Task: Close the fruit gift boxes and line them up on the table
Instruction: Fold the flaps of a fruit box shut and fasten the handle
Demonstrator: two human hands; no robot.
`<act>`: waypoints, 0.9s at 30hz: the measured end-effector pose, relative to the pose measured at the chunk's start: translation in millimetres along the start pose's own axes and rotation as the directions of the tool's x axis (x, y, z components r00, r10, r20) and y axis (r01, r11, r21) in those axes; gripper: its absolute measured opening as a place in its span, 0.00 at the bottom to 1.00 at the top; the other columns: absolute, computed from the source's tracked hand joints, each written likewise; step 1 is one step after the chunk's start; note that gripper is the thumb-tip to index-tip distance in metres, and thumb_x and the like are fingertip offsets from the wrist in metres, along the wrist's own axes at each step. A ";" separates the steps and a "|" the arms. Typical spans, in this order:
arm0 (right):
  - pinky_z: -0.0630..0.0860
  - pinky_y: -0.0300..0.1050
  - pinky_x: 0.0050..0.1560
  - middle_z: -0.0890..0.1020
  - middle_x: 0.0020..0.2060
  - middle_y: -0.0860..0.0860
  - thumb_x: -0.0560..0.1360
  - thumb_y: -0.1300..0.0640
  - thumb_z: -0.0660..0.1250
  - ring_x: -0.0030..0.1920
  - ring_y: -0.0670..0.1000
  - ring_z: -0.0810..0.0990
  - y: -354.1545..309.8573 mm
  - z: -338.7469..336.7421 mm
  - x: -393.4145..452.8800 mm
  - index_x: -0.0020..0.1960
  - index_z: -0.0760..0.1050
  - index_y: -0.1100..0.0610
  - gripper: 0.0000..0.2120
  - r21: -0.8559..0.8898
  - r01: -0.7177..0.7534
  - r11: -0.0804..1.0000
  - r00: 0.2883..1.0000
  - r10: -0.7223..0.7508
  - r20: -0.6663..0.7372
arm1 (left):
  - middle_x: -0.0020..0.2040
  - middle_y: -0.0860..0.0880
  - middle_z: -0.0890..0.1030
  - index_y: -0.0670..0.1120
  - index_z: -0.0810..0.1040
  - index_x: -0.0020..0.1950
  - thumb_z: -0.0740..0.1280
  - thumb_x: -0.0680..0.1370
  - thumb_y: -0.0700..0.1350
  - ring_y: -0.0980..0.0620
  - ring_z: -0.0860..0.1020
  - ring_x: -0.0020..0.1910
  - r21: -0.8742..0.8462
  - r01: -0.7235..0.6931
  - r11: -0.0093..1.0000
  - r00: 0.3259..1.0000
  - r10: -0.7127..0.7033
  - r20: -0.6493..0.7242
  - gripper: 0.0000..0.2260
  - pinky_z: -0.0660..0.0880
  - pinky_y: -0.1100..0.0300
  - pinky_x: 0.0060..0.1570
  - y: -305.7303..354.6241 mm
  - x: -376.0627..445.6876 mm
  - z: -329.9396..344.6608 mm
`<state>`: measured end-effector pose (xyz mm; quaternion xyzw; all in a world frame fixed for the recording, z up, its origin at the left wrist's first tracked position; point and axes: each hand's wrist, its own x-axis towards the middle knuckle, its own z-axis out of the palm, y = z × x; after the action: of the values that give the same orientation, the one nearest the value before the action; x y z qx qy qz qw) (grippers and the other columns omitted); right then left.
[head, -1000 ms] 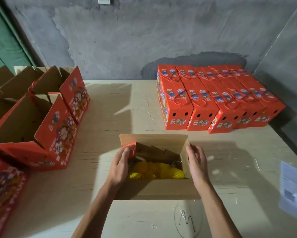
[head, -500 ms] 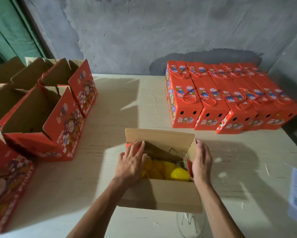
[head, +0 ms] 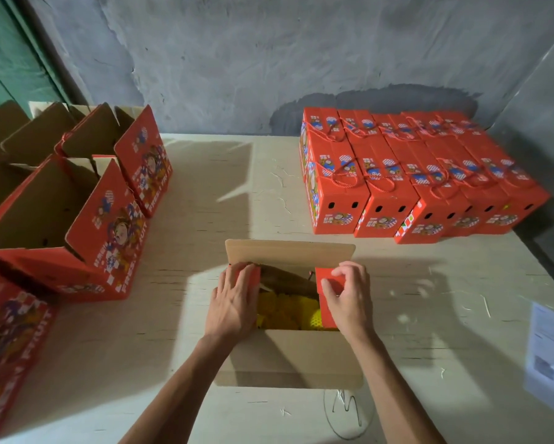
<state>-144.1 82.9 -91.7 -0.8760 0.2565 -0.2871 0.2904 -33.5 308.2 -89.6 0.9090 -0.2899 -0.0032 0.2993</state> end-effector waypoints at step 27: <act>0.71 0.41 0.15 0.75 0.18 0.59 0.82 0.75 0.52 0.14 0.52 0.75 13.9 -21.9 129.8 0.22 0.75 0.67 0.32 -0.108 -0.902 0.417 0.195 0.619 0.761 | 0.71 0.56 0.67 0.63 0.76 0.68 0.59 0.84 0.62 0.50 0.66 0.69 0.087 0.121 0.989 0.985 -0.108 -0.138 0.14 0.82 0.51 0.51 -14.8 4.2 16.5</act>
<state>-71.0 -14.8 -40.3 -0.5830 0.4724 0.2182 0.6240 -25.2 306.7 -110.5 0.9356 -0.2164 0.0537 0.2737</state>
